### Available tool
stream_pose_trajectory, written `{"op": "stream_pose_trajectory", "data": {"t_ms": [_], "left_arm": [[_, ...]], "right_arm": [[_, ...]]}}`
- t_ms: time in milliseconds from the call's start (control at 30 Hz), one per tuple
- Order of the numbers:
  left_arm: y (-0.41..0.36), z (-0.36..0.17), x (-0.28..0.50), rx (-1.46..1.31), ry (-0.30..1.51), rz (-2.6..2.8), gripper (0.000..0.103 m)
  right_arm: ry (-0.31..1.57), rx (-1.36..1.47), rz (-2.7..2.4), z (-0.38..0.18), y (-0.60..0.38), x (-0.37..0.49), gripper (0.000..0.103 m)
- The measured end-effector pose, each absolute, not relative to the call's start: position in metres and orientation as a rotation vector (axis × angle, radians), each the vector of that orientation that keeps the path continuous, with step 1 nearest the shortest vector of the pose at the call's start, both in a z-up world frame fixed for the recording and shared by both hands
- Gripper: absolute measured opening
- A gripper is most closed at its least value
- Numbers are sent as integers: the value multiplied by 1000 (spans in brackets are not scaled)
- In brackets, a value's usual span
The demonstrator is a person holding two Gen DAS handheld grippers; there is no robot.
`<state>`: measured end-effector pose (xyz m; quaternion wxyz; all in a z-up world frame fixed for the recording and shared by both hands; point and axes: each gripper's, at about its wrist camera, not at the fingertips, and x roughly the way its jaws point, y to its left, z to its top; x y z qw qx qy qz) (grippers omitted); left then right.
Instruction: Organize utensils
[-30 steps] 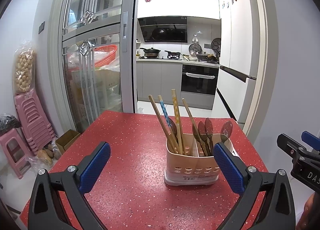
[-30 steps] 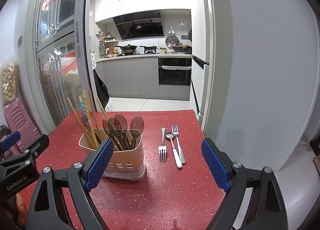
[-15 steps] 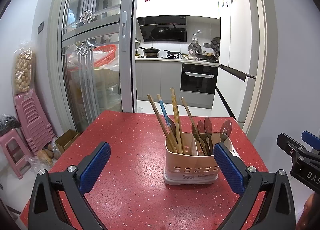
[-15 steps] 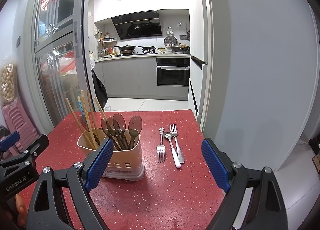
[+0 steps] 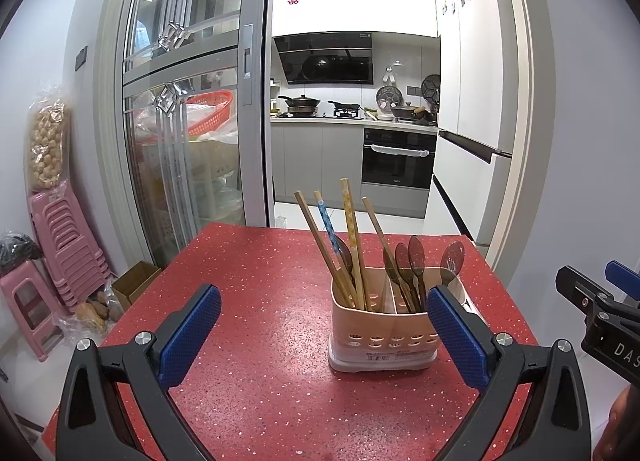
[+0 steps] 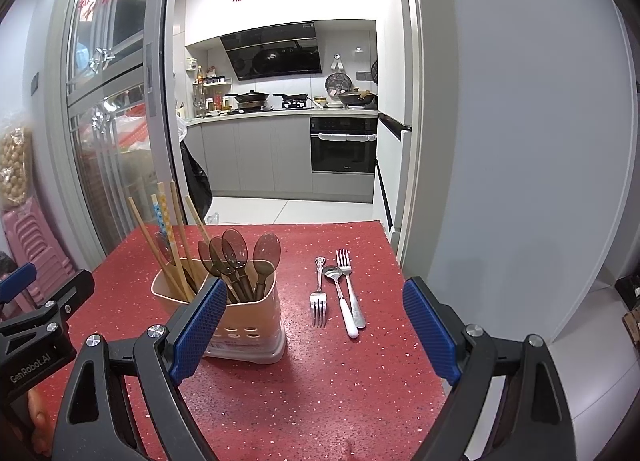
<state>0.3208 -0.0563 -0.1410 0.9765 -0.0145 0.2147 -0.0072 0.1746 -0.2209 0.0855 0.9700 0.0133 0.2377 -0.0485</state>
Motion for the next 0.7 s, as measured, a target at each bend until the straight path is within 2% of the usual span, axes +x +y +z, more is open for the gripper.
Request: {"op": "stream_pose_trajectory", "data": {"t_ms": [700], "left_arm": [[-58, -137, 320, -16, 432, -20, 103]], "right_arm": [[475, 26, -89, 88, -219, 174, 92]]}}
